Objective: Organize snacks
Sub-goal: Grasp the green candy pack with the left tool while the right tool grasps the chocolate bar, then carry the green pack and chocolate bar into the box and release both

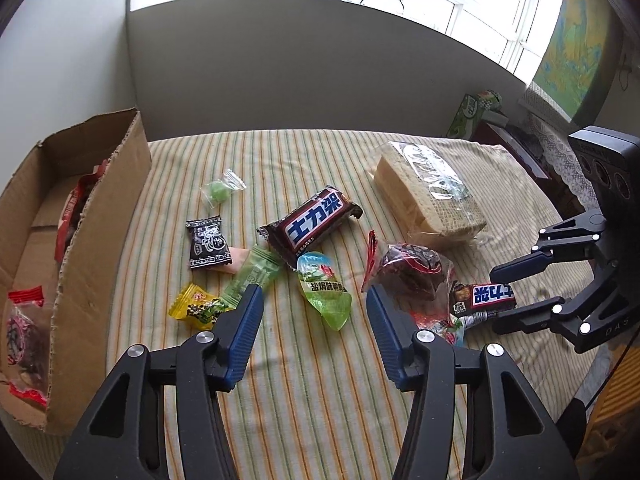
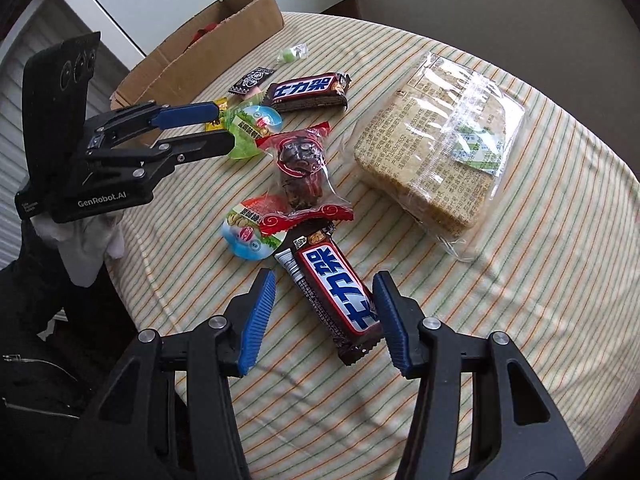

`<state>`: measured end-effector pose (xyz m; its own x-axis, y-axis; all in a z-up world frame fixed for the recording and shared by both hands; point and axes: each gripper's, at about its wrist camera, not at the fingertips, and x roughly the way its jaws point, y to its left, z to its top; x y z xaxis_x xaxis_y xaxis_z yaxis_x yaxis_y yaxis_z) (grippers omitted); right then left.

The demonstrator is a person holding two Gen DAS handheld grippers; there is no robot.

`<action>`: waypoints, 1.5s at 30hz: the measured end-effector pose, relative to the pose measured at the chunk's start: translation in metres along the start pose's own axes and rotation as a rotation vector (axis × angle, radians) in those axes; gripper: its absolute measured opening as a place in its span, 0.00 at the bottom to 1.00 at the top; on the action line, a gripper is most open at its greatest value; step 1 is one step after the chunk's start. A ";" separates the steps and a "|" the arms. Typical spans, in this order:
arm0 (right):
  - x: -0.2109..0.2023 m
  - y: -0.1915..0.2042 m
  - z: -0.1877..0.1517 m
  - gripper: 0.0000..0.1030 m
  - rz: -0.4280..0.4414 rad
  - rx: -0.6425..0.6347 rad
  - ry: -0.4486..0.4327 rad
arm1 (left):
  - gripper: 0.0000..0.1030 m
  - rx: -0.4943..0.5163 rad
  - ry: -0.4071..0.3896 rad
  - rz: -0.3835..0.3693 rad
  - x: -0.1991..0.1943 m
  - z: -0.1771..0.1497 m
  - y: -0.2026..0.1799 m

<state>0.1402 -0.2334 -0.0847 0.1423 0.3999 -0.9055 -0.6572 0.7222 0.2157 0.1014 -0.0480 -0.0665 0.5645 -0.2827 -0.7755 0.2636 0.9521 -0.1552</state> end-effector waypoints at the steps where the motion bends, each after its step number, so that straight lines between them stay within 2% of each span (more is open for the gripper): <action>1: 0.001 0.001 -0.001 0.52 -0.016 -0.010 0.000 | 0.48 0.002 0.005 0.000 0.003 0.001 -0.001; 7: 0.007 0.009 -0.002 0.52 -0.088 -0.060 0.004 | 0.45 0.006 0.048 -0.002 0.024 0.005 -0.002; 9: 0.009 0.010 -0.001 0.52 -0.100 -0.068 0.005 | 0.39 0.011 0.062 0.002 0.029 0.005 -0.002; 11: 0.011 0.011 0.000 0.51 -0.111 -0.070 0.009 | 0.38 0.007 0.061 0.000 0.031 0.006 -0.003; 14: 0.015 0.014 0.001 0.41 -0.128 -0.076 0.023 | 0.32 0.015 0.060 0.003 0.031 0.006 -0.007; 18: 0.014 0.014 0.001 0.38 -0.131 -0.059 0.025 | 0.29 0.014 0.057 0.001 0.031 0.005 -0.008; 20: 0.013 0.013 0.000 0.31 -0.136 -0.046 0.021 | 0.28 0.012 0.054 -0.002 0.029 0.004 -0.006; 23: 0.011 0.011 -0.001 0.31 -0.132 -0.024 0.009 | 0.26 0.006 0.046 -0.004 0.025 0.003 -0.004; 37: -0.047 0.009 -0.012 0.29 -0.158 0.074 -0.120 | 0.25 -0.014 -0.064 -0.039 -0.017 0.002 0.001; 45: -0.079 0.024 0.010 0.29 -0.150 0.065 -0.212 | 0.25 -0.059 -0.164 -0.030 -0.053 0.003 0.019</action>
<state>0.1210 -0.2422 -0.0047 0.3907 0.3896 -0.8340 -0.5688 0.8145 0.1141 0.0792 -0.0154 -0.0267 0.6786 -0.3222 -0.6600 0.2386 0.9466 -0.2168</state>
